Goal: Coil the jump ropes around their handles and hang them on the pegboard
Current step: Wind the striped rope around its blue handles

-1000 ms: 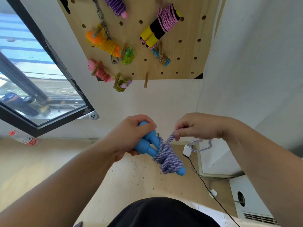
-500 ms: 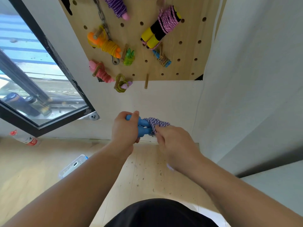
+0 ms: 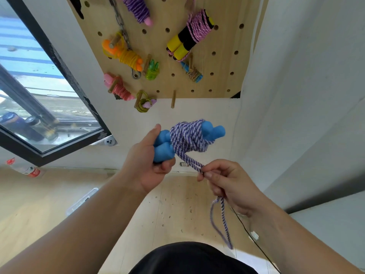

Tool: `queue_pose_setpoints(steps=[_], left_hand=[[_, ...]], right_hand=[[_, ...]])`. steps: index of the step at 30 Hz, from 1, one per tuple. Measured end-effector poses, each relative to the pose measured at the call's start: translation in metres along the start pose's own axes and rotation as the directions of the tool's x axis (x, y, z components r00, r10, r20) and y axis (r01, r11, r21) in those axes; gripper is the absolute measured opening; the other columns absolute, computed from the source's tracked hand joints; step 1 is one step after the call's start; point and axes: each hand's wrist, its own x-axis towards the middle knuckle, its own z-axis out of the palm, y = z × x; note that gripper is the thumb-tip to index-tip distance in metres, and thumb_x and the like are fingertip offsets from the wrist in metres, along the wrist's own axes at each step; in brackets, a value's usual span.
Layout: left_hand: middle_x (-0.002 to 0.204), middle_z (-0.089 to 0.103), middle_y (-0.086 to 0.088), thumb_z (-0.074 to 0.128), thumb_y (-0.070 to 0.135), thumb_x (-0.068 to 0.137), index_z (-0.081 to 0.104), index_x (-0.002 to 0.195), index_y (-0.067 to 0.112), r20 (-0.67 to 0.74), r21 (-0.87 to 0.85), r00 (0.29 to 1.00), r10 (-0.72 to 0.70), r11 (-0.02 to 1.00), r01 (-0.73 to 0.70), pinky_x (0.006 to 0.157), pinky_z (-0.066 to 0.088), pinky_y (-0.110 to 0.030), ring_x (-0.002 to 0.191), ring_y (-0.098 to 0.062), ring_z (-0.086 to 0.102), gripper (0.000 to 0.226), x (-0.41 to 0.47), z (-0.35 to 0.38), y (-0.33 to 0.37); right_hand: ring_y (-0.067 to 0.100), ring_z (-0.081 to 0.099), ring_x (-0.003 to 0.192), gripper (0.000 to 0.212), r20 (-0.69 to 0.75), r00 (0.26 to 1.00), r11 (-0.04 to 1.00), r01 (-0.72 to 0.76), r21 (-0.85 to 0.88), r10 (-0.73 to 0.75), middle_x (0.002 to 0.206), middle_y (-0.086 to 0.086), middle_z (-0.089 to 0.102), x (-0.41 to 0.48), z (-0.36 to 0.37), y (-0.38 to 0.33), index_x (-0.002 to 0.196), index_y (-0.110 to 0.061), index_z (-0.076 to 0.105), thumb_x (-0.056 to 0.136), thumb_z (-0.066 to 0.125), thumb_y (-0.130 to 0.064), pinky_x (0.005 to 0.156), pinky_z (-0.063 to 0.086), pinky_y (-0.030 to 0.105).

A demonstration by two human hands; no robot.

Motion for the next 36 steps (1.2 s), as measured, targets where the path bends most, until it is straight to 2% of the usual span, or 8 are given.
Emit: queue_pose_setpoints(steps=[3,6,11,16,21,26,32,36], left_hand=[[0.069,0.054,-0.006,0.054,0.041,0.098,0.053,0.093,0.012,0.116,0.187,0.992,-0.042,0.982,0.02,0.032,0.026,-0.017,0.045,-0.014,0.04,0.03,-0.013,-0.005,0.002],[0.075,0.054,-0.007,0.054,0.033,0.101,0.054,0.099,0.013,0.178,0.389,0.982,-0.067,0.921,-0.008,0.036,0.026,-0.018,0.05,-0.019,0.043,0.02,-0.021,-0.008,-0.004],[0.075,0.065,-0.005,0.067,0.036,0.096,0.057,0.098,0.012,0.037,0.772,0.999,-0.012,0.635,-0.021,0.044,0.041,-0.025,0.053,-0.019,0.056,0.025,-0.007,-0.015,-0.013],[0.083,0.066,-0.009,0.071,0.036,0.092,0.056,0.09,0.019,0.044,0.894,0.98,0.192,0.43,-0.124,0.047,0.05,-0.032,0.061,-0.022,0.058,0.023,0.012,-0.022,-0.021],[0.073,0.061,-0.001,0.068,0.036,0.093,0.049,0.088,0.023,0.147,0.972,0.869,0.472,0.095,-0.216,0.054,0.05,-0.034,0.065,-0.019,0.059,0.024,0.024,-0.022,-0.024],[0.085,0.063,-0.005,0.065,0.038,0.095,0.052,0.089,0.024,-0.202,0.796,0.812,0.547,0.575,-0.19,0.054,0.054,-0.038,0.076,-0.028,0.066,0.019,0.034,-0.02,-0.017],[0.097,0.062,-0.01,0.062,0.038,0.099,0.052,0.105,0.017,-0.403,0.497,0.837,0.369,0.857,-0.138,0.046,0.05,-0.03,0.072,-0.026,0.064,0.024,0.033,-0.004,-0.027],[0.088,0.062,-0.012,0.057,0.04,0.101,0.055,0.101,0.013,-0.435,0.165,0.886,0.159,0.982,-0.096,0.034,0.038,-0.021,0.055,-0.022,0.057,0.027,0.033,0.003,-0.019]], right_hand=[[0.015,0.037,0.048,0.014,0.168,0.982,0.995,-0.08,-0.055,0.088,0.074,0.013,0.066,0.009,-0.027,-0.009,0.083,-0.02,0.076,0.081,0.076,-0.007,0.049,0.031,0.022],[0.026,0.04,0.06,0.008,0.25,0.949,0.932,-0.095,-0.349,0.19,0.073,0.015,0.062,0.022,-0.042,-0.023,0.095,-0.016,0.072,0.089,0.07,-0.012,0.053,0.032,0.028],[0.013,0.067,0.081,0.014,0.219,0.945,0.437,0.094,-0.894,0.245,0.085,-0.006,0.075,0.05,-0.03,-0.055,0.095,-0.023,0.079,0.091,0.073,-0.034,0.076,0.053,0.032],[0.005,0.062,0.081,0.022,0.185,0.967,0.147,0.16,-0.976,0.174,0.086,-0.013,0.068,0.061,0.008,-0.055,0.097,-0.021,0.078,0.094,0.066,-0.039,0.071,0.048,0.024],[0.017,0.062,0.084,0.022,0.064,0.996,0.095,0.07,-0.993,-0.057,0.091,-0.004,0.067,0.065,0.045,-0.049,0.097,-0.02,0.072,0.099,0.057,-0.036,0.071,0.048,0.031],[0.017,0.055,0.072,0.026,0.034,0.973,0.221,0.086,-0.971,-0.229,0.081,-0.001,0.061,0.041,0.064,-0.023,0.09,-0.016,0.062,0.104,0.042,-0.025,0.067,0.045,0.036],[0.013,0.057,0.095,0.036,0.046,0.944,0.4,0.183,-0.898,-0.327,0.108,-0.001,0.064,0.018,0.067,0.01,0.14,-0.018,0.054,0.107,0.04,-0.02,0.085,0.049,0.034],[0.007,0.06,0.103,0.042,0.104,0.91,0.465,0.301,-0.833,-0.402,0.113,-0.007,0.068,0.011,0.058,0.017,0.147,-0.024,0.05,0.106,0.044,-0.017,0.092,0.05,0.024]])
